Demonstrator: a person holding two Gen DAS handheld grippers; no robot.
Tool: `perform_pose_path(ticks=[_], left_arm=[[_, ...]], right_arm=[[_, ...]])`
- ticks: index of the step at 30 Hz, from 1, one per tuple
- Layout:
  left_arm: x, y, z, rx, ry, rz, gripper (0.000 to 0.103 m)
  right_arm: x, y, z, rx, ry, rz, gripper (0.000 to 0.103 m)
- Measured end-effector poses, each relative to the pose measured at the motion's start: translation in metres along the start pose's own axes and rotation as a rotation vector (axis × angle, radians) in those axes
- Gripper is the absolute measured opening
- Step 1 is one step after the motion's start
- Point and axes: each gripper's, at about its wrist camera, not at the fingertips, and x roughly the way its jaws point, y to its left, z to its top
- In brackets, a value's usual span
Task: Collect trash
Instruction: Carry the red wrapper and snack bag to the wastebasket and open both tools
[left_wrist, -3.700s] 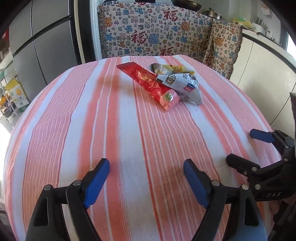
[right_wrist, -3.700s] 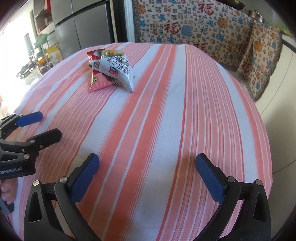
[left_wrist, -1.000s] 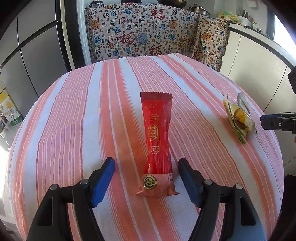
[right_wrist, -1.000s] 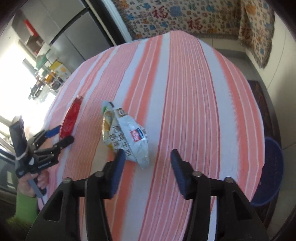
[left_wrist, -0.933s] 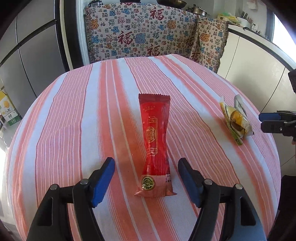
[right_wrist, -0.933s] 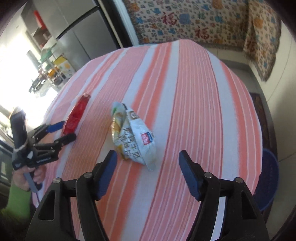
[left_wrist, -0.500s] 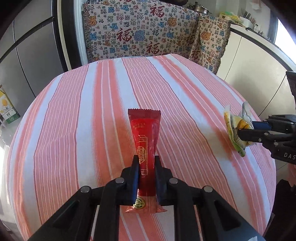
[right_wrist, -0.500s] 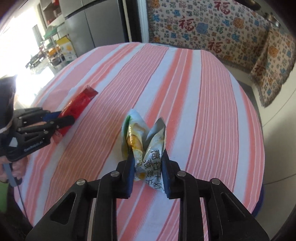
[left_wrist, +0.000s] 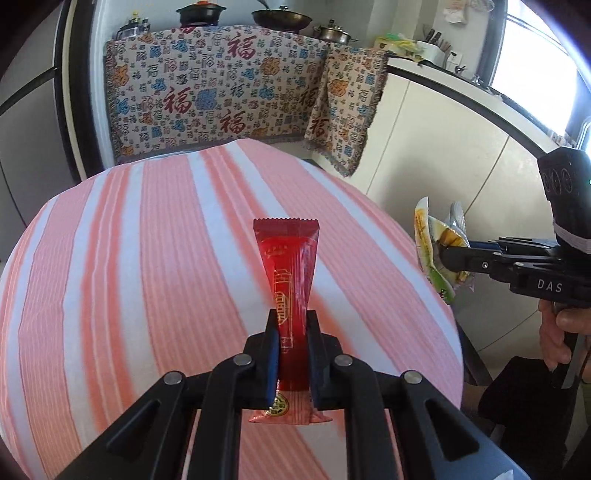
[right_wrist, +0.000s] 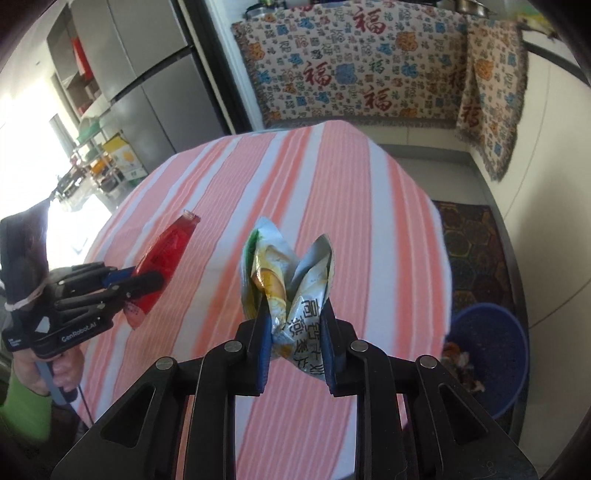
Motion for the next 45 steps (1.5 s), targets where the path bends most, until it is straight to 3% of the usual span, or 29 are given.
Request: perform_pose_path(ticks=[11, 21, 24, 31, 41, 43, 44, 45], left_arm=[[0.058, -0.16, 0.046, 0.111, 0.032, -0.201, 0.012], [0.142, -0.288, 0.065, 0.161, 0.118, -0.287, 0.012], [0.17, -0.304, 0.069, 0.167, 0.148, -0.299, 0.012], [0.225, -0.304, 0.073, 0.178, 0.197, -0.316, 0.012], [0.277, -0.308, 0.065, 0.206, 0.234, -0.309, 0.012], [0.285, -0.309, 0.062, 0.208, 0.235, -0.304, 0.014], [0.292, -0.309, 0.062, 0.201, 0.239, -0.304, 0.018], [0.3, -0.309, 0.062, 0.194, 0.256, -0.299, 0.036]], right_arm=[[-0.073, -0.14, -0.046, 0.215, -0.05, -0.198, 0.023], [-0.079, -0.223, -0.077, 0.365, -0.062, -0.263, 0.023], [-0.076, -0.243, -0.085, 0.406, -0.061, -0.271, 0.023], [-0.055, -0.29, -0.1, 0.53, -0.063, -0.272, 0.023], [-0.016, -0.333, -0.114, 0.671, -0.068, -0.226, 0.024], [-0.007, -0.342, -0.122, 0.701, -0.076, -0.209, 0.028], [-0.001, -0.346, -0.124, 0.719, -0.078, -0.193, 0.032], [0.003, -0.351, -0.13, 0.741, -0.086, -0.173, 0.04]])
